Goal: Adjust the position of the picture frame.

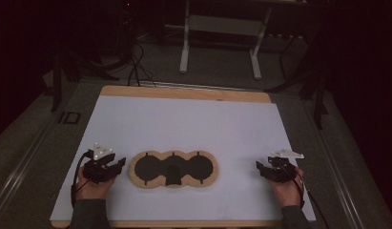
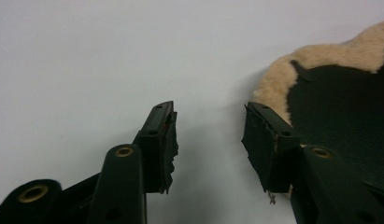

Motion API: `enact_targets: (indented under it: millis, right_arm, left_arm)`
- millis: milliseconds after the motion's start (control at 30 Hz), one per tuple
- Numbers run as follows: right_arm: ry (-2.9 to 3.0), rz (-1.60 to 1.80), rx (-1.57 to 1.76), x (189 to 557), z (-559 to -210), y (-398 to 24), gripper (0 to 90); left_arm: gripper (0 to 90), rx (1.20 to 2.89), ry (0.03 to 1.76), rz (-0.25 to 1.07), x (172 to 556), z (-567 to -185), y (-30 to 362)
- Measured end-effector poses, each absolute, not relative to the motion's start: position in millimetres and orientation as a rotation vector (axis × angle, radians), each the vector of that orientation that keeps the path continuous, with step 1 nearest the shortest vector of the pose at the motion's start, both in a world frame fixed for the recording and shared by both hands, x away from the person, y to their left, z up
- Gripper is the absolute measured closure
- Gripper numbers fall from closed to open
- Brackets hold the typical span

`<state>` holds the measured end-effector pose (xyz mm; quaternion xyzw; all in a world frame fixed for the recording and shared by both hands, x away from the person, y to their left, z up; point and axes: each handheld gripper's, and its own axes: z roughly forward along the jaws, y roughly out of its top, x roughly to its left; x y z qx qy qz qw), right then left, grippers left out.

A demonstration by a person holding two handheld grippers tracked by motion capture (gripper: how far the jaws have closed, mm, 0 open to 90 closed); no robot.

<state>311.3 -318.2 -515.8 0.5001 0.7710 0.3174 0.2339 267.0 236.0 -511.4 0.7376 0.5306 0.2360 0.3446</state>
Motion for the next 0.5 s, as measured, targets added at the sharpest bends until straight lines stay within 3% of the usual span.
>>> enact_targets:
  millis: [500]
  right_arm:
    - [2.169, 0.926, 1.306, 306.6, -511.9, -306.8, 44.3]
  left_arm:
    - [53.6, 1.905, 1.328, 0.462, 263.4, -511.1, 240.0]
